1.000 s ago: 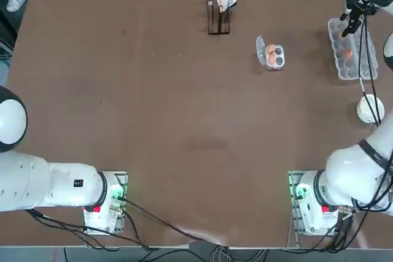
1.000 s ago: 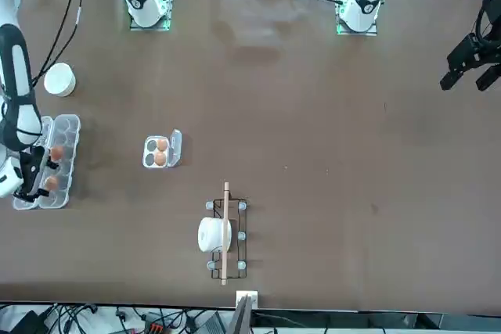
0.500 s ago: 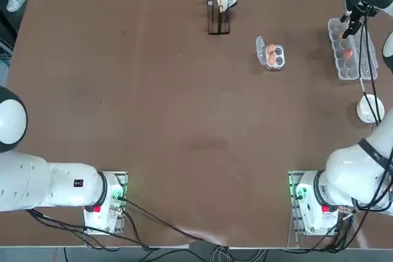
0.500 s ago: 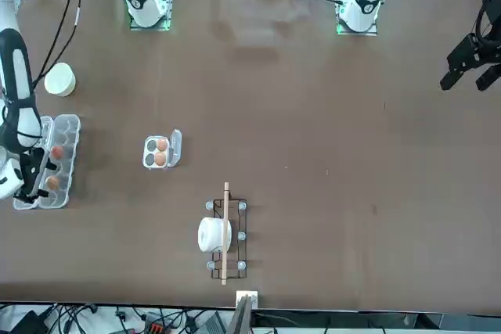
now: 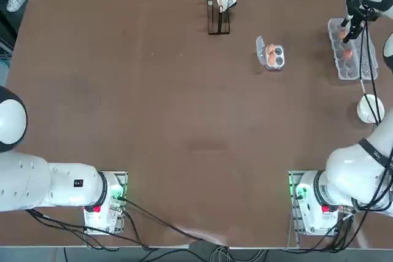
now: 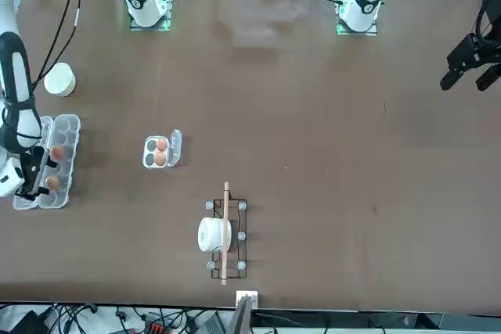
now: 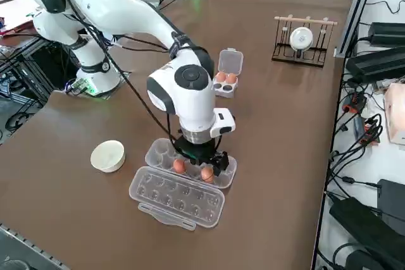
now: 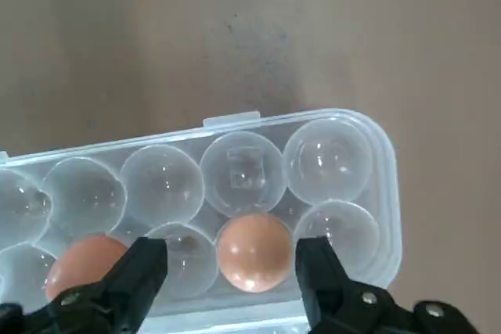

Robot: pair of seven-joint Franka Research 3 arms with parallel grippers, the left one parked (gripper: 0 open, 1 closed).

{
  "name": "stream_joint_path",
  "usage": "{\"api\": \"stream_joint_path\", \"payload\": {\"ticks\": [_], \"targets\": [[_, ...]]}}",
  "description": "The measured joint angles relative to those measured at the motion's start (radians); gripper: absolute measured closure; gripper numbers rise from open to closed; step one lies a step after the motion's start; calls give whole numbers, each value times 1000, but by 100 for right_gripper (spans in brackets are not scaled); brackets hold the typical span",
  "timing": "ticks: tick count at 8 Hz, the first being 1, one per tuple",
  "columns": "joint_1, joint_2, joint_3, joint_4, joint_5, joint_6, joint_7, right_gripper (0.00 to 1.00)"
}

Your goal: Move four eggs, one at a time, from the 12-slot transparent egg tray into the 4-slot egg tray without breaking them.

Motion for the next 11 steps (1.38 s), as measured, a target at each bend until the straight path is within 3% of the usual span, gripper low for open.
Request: {"api": "stream_joint_path", "payload": {"ticks": [11], "targets": [[-12, 29, 2, 0, 0, 55, -35, 12]]}}
